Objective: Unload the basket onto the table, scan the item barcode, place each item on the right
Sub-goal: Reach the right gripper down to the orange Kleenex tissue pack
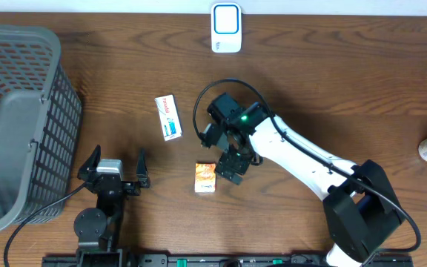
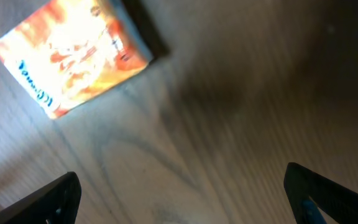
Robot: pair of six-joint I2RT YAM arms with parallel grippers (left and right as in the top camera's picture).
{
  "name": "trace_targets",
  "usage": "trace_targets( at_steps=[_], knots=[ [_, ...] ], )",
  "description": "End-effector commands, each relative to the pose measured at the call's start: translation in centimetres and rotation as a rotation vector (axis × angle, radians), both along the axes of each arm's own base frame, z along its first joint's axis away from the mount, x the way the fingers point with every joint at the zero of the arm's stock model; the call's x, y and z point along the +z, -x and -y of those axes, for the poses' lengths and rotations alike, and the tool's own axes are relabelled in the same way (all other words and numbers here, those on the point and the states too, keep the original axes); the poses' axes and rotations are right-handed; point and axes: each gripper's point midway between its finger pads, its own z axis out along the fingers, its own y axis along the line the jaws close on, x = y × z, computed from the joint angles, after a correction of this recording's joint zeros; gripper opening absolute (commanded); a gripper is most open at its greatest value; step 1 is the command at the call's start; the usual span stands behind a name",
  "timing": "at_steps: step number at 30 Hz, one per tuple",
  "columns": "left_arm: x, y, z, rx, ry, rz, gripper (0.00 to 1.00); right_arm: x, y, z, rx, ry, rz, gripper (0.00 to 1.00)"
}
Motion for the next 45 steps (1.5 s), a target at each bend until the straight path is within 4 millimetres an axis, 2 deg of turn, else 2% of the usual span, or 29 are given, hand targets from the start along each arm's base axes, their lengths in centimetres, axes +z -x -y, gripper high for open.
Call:
trace_targets(
  at_steps=[1,5,9,13,15,16,17,19,20,23,24,26,32,36,41,45],
  knots=[
    [0.2,0.0,-0.1,0.008,0.005,0.008,0.96,0.1,0.9,-1.5,0.106,-0.050,-0.010,0.99],
    [0.2,0.0,-0.1,0.008,0.005,0.008,0.96,0.4,0.9,-3.5,0.115,-0.124,0.001,0.99],
    [0.2,0.0,-0.1,0.008,0.005,0.008,0.96,0.6,0.1,-4.6,-0.054,-0.162,0.008,0.99],
    [0.2,0.0,-0.1,0.008,0.005,0.008,0.96,0.8,1.1,-5.0,-0.194,-0.187,-0.074,0.99],
    [0.2,0.0,-0.1,0.008,0.005,0.008,0.96,1.0,1.6,-5.6,-0.199,-0.220,-0.113,0.79],
    [0.2,0.0,-0.1,0.008,0.005,0.008,0.96,1.1,1.6,-6.0,-0.195,-0.239,-0.118,0.66],
    [0.2,0.0,-0.1,0.008,0.005,0.008,0.96,1.3,1.6,-6.4,-0.192,-0.258,-0.121,0.58],
    [0.2,0.0,-0.1,0.008,0.005,0.008,0.96,1.6,1.4,-7.1,-0.228,-0.294,-0.133,0.56],
    [0.2,0.0,-0.1,0.008,0.005,0.008,0.96,1.7,1.3,-7.4,-0.260,-0.306,-0.141,0.50],
    [0.2,0.0,-0.1,0.008,0.005,0.008,0.96,2.2,1.5,-8.5,-0.415,-0.346,-0.209,0.08],
    [0.2,0.0,-0.1,0.008,0.005,0.008,0.96,2.2,1.6,-8.7,-0.476,-0.347,-0.234,0.01],
    [0.2,0.0,-0.1,0.008,0.005,0.008,0.96,2.3,1.8,-9.0,-0.567,-0.343,-0.262,0.01],
    [0.2,0.0,-0.1,0.008,0.005,0.008,0.96,2.1,3.3,-10.9,-0.597,-0.343,-0.283,0.01],
    [0.2,0.0,-0.1,0.008,0.005,0.008,0.96,1.6,3.5,-12.0,-0.648,-0.330,-0.225,0.01],
    [0.2,0.0,-0.1,0.008,0.005,0.008,0.96,0.5,3.7,-12.4,-0.737,-0.293,-0.173,0.01],
    [0.2,0.0,-0.1,0.008,0.005,0.007,0.96,-1.2,4.0,-12.3,-0.771,-0.247,-0.176,0.01]
  ],
)
